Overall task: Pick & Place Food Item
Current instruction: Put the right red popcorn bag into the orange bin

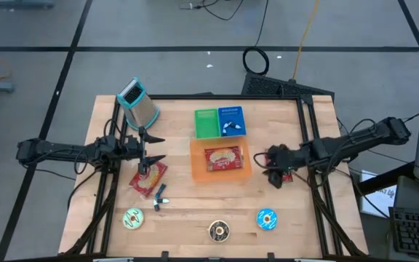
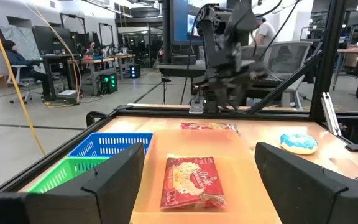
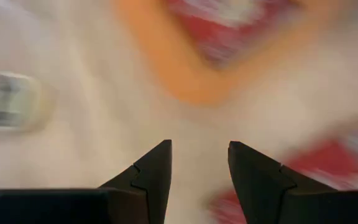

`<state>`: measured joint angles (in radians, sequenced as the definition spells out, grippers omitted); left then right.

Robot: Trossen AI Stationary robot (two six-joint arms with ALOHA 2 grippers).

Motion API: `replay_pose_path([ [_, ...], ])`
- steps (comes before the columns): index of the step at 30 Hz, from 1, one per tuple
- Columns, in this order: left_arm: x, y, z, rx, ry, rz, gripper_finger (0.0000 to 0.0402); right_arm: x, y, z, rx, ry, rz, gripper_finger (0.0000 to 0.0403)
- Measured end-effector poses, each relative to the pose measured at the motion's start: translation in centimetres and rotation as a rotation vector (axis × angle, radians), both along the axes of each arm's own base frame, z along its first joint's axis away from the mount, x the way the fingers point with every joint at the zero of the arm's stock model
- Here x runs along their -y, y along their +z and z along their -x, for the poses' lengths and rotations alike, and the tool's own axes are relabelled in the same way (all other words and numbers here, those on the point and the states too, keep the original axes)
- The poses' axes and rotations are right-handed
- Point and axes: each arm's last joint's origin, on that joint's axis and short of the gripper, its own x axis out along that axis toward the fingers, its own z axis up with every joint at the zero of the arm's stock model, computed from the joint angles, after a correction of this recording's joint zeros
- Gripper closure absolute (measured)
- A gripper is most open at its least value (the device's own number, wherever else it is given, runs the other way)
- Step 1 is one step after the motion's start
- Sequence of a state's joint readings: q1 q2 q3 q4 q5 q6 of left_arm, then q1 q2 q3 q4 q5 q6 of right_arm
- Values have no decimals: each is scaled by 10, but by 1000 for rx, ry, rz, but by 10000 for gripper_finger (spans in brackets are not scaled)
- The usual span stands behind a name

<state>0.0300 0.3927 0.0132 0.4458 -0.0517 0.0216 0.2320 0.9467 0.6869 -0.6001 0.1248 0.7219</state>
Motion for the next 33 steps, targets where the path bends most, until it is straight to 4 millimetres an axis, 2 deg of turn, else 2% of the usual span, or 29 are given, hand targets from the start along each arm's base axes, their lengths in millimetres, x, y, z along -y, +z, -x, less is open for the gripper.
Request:
replay_pose_path([
  [6, 0, 0, 0, 0, 0, 0, 96, 15, -26, 17, -159, -156, 188, 257],
  [20, 0, 0, 0, 0, 0, 0, 96, 44, -66, 19, -128, -192, 256, 257],
  [33, 0, 0, 0, 0, 0, 0, 96, 47, -98, 31, -114, -170, 234, 259],
])
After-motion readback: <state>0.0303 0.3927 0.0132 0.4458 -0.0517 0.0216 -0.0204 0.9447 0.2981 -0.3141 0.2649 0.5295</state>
